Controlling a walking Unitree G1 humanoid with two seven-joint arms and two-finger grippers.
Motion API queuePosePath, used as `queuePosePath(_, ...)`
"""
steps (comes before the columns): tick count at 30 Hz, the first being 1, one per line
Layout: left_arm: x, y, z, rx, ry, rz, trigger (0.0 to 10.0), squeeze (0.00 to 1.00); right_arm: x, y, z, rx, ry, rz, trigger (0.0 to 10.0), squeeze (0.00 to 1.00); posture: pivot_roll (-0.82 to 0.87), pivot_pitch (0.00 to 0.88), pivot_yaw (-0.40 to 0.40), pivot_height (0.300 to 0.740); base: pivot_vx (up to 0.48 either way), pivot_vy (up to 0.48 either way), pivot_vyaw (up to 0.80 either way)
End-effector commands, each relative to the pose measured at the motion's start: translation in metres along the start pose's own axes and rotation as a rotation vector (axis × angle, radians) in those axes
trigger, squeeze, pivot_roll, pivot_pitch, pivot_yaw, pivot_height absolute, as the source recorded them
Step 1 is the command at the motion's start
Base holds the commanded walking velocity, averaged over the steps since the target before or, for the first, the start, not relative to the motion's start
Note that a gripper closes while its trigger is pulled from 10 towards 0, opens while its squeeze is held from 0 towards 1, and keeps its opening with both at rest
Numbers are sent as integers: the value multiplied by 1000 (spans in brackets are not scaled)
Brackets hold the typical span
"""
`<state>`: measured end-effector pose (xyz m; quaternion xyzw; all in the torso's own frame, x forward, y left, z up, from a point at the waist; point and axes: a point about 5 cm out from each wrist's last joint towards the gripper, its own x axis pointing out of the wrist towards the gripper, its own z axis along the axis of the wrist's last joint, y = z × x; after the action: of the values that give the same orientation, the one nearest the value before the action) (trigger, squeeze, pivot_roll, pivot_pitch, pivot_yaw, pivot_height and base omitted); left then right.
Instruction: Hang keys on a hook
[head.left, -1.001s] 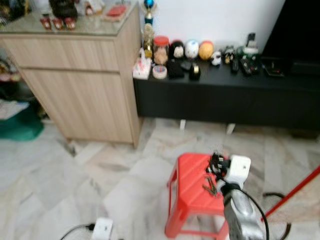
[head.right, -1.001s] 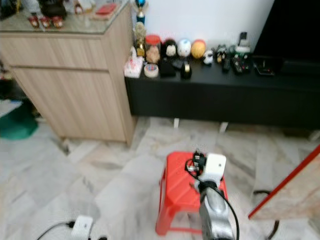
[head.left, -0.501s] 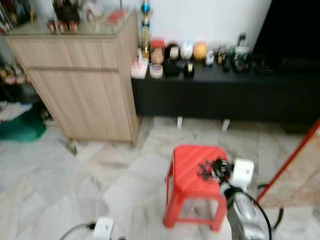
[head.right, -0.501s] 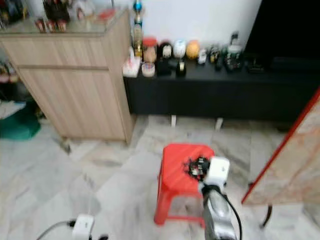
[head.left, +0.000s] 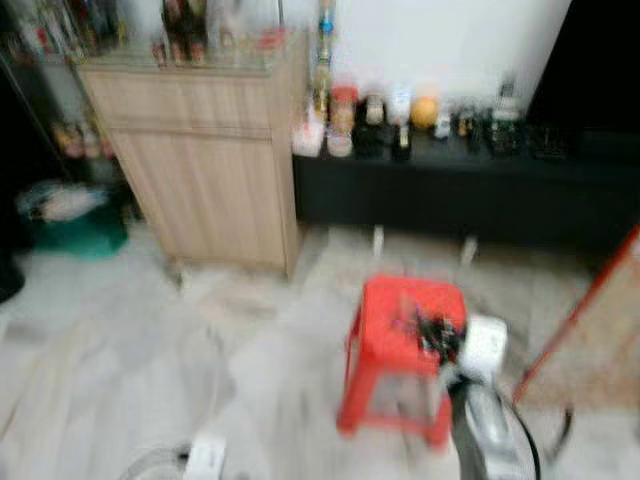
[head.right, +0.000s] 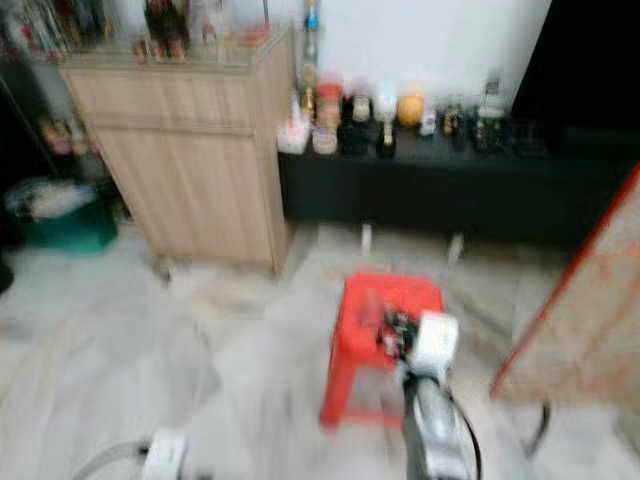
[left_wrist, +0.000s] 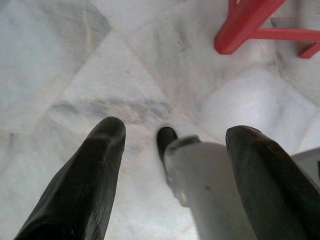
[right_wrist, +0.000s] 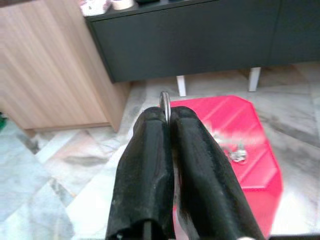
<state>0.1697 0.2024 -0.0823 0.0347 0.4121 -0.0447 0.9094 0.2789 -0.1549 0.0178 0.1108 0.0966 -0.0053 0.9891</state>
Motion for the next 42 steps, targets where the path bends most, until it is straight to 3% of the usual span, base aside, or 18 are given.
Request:
queuePosePath(1, 1, -2, 1, 8, 8, -6, 10000, 0, 3, -3, 6, 0, -26, -9, 10000, 0, 13, 0, -24, 740, 0, 0, 0)
queuePosePath(9, 1, -2, 1, 32, 15, -17, 10000, 0, 4, -4, 7, 4, -28, -22, 10000, 0, 13, 0, -24, 740, 0, -30, 0)
queuePosePath(42, 2, -9, 2, 26, -3, -39, 10000, 0, 8, -3, 13, 12, -51, -44, 10000, 0, 14, 17, -26, 740, 0, -385, 0)
